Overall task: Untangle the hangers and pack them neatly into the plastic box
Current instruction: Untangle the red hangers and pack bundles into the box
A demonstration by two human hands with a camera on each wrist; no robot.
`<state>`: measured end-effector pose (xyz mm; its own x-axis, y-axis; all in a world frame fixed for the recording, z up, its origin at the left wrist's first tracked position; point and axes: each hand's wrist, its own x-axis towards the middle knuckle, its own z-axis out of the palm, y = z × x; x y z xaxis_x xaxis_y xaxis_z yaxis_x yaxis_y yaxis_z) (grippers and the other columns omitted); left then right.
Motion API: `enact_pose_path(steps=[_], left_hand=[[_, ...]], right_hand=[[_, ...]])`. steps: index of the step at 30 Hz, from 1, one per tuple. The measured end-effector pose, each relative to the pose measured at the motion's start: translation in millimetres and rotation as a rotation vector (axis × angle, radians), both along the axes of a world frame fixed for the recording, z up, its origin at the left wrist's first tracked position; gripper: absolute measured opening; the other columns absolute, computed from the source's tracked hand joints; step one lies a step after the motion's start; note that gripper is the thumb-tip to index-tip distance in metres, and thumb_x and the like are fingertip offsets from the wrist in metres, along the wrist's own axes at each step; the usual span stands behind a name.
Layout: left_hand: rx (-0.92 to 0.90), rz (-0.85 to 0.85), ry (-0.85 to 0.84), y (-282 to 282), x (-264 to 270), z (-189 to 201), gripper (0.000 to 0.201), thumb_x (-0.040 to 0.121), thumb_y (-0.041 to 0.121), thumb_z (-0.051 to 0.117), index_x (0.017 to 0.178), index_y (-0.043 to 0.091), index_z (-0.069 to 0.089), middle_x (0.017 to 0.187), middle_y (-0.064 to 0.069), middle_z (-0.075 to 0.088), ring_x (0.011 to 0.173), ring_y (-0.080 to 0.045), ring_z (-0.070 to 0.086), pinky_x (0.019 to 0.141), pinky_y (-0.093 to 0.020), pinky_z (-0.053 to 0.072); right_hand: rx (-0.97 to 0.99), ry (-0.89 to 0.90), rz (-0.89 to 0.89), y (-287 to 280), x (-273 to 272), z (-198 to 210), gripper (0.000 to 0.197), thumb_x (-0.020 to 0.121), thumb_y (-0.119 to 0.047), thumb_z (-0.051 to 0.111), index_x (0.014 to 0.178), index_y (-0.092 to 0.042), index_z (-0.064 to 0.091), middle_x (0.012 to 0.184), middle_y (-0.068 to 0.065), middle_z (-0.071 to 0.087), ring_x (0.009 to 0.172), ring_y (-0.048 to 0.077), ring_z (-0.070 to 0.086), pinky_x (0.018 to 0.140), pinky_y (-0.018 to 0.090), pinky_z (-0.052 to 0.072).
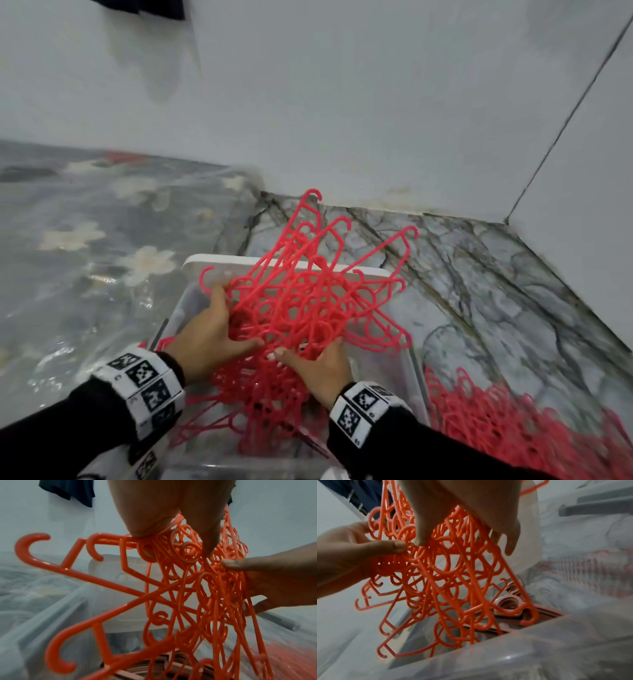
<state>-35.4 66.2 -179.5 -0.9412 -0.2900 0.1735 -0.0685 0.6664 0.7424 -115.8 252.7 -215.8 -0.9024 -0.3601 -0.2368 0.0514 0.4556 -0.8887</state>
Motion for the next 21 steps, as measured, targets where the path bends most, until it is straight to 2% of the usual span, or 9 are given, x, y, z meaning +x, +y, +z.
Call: enact_pose_path(steps=[6, 8, 10, 12, 14, 15, 16, 18, 21], left_hand=[[-0.171, -0.105, -0.268, -5.4, -5.9, -18.9, 0.080, 0.079, 0.032, 0.075, 0.129, 0.009, 0.017, 0.107, -0.004, 0.062, 0.100, -0.018, 0.063, 0.083, -0.028, 0.047], [-0.284, -0.165, -0.368, -4.2, -5.3, -22.6, 0.075, 0.083, 0.035, 0.069, 0.128, 0.008, 0.016, 0.102, -0.006, 0.063, 0.096, -0.020, 0.063, 0.077, -0.026, 0.044], [-0.399, -0.236, -0.446, -2.9, -5.2, -26.0, 0.079, 0.087, 0.034, 0.064, 0.137, 0.005, 0.010, 0.113, -0.011, 0.062, 0.106, -0.025, 0.059, 0.084, -0.029, 0.044], [-0.548, -0.298, -0.537, 0.3, -5.3, -27.4, 0.084, 0.089, 0.032, 0.058, 0.145, 0.003, 0.003, 0.127, -0.014, 0.056, 0.116, -0.027, 0.054, 0.093, -0.033, 0.041], [-0.700, -0.355, -0.602, 7.1, -6.1, -28.2, 0.080, 0.090, 0.031, 0.054, 0.148, 0.007, 0.005, 0.131, -0.014, 0.052, 0.118, -0.029, 0.052, 0.093, -0.036, 0.042], [-0.743, -0.381, -0.605, 11.2, -7.2, -28.7, 0.073, 0.089, 0.030, 0.053, 0.146, 0.011, 0.012, 0.129, -0.013, 0.054, 0.117, -0.030, 0.054, 0.091, -0.037, 0.043], [-0.754, -0.401, -0.597, 15.4, -8.7, -28.7, 0.065, 0.088, 0.028, 0.052, 0.143, 0.014, 0.019, 0.126, -0.012, 0.056, 0.114, -0.031, 0.055, 0.088, -0.038, 0.044], [-0.719, -0.437, -0.593, 20.6, -13.8, -28.1, 0.057, 0.086, 0.029, 0.056, 0.135, 0.018, 0.029, 0.124, -0.009, 0.057, 0.114, -0.031, 0.055, 0.086, -0.038, 0.042], [-0.581, -0.488, -0.648, 24.4, -21.1, -27.7, 0.061, 0.079, 0.035, 0.071, 0.128, 0.018, 0.038, 0.125, -0.005, 0.057, 0.115, -0.026, 0.053, 0.090, -0.033, 0.040]], right_hand=[[0.216, -0.067, 0.220, 7.1, -5.4, -23.1, 0.051, 0.079, -0.042, 0.072, 0.121, -0.016, 0.056, 0.118, -0.001, 0.064, 0.115, 0.018, 0.058, 0.100, 0.028, 0.043], [0.428, -0.063, 0.399, 10.2, -7.9, -22.6, 0.053, 0.083, -0.051, 0.063, 0.123, -0.017, 0.059, 0.122, 0.003, 0.062, 0.118, 0.021, 0.057, 0.101, 0.028, 0.042], [0.657, -0.041, 0.653, 15.3, -13.4, -13.3, 0.053, 0.085, -0.056, 0.057, 0.124, -0.020, 0.060, 0.124, 0.006, 0.062, 0.116, 0.024, 0.057, 0.101, 0.032, 0.043], [0.783, 0.026, 0.809, 19.8, -21.1, 0.8, 0.041, 0.085, -0.048, 0.061, 0.112, -0.018, 0.065, 0.112, 0.010, 0.067, 0.103, 0.026, 0.062, 0.092, 0.034, 0.049], [0.851, 0.121, 0.831, 23.5, -31.4, 17.0, 0.027, 0.083, -0.036, 0.066, 0.078, -0.010, 0.065, 0.078, 0.014, 0.066, 0.074, 0.027, 0.061, 0.067, 0.024, 0.051], [0.872, 0.173, 0.833, 24.1, -35.3, 25.0, 0.033, 0.084, -0.030, 0.066, 0.059, -0.011, 0.055, 0.060, 0.008, 0.055, 0.059, 0.024, 0.053, 0.053, 0.018, 0.044], [0.893, 0.212, 0.829, 24.8, -38.7, 34.3, 0.041, 0.085, -0.027, 0.065, 0.051, -0.014, 0.044, 0.053, 0.003, 0.044, 0.054, 0.024, 0.045, 0.045, 0.016, 0.035], [0.914, 0.246, 0.781, 27.2, -45.8, 44.2, 0.035, 0.085, -0.026, 0.063, 0.056, -0.011, 0.052, 0.057, 0.009, 0.047, 0.064, 0.024, 0.049, 0.046, 0.020, 0.030], [0.878, 0.262, 0.710, 33.8, -51.9, 48.9, 0.021, 0.084, -0.018, 0.059, 0.083, 0.001, 0.068, 0.088, 0.019, 0.069, 0.080, 0.026, 0.063, 0.064, 0.024, 0.045]])
